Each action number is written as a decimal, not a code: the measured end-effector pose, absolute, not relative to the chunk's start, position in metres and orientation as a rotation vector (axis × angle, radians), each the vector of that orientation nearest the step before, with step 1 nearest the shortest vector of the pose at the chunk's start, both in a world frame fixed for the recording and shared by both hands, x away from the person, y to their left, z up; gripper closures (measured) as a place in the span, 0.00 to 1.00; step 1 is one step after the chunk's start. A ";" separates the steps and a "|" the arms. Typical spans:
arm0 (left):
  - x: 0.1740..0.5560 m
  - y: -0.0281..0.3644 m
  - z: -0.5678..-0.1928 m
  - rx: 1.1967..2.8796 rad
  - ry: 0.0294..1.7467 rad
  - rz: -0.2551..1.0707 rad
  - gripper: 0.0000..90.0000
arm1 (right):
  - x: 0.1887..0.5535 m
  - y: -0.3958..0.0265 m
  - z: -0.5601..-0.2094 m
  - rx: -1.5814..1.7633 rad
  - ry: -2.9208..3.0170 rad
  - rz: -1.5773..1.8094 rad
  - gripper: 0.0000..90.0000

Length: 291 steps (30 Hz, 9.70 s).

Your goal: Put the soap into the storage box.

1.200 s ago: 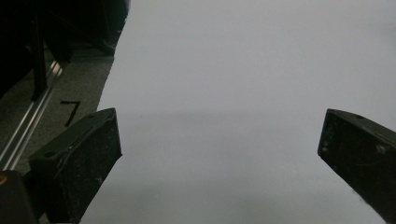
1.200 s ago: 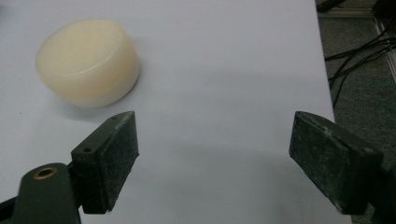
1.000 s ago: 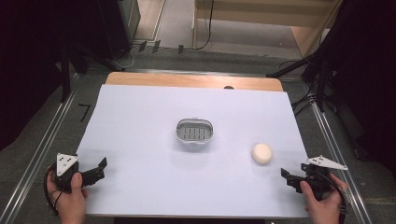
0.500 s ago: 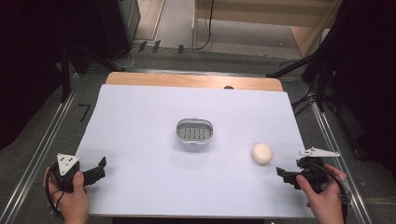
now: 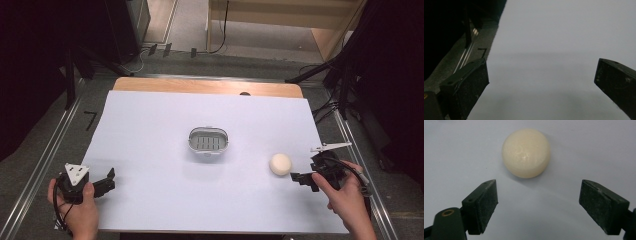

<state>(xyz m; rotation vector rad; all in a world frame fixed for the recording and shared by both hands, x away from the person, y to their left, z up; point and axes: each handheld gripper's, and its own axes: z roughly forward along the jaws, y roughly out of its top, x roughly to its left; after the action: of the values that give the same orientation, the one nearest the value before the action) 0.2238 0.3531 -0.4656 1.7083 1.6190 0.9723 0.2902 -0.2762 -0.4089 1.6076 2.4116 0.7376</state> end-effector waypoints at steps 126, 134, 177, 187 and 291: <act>0.222 0.347 -0.466 1.813 1.483 0.946 0.00 | 0.341 -0.125 -0.408 1.381 2.389 0.990 0.28; 0.222 0.347 -0.466 1.810 1.486 0.946 0.00 | 0.347 -0.111 -0.403 1.370 2.398 0.996 0.28; 0.221 0.347 -0.466 1.813 1.475 0.942 0.00 | 0.374 -0.057 -0.402 1.341 2.451 0.977 0.28; 0.221 0.347 -0.466 1.814 1.472 0.944 0.00 | 0.377 -0.048 -0.404 1.341 2.454 0.973 0.28; 0.221 0.346 -0.466 1.815 1.473 0.953 0.00 | 0.345 -0.116 -0.417 1.373 2.427 1.030 0.26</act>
<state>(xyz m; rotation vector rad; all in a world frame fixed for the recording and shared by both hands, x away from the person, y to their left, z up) 0.2212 0.3462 -0.4662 1.8153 1.4728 0.9533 0.3448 -0.1158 -0.4168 1.3734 2.4269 1.0298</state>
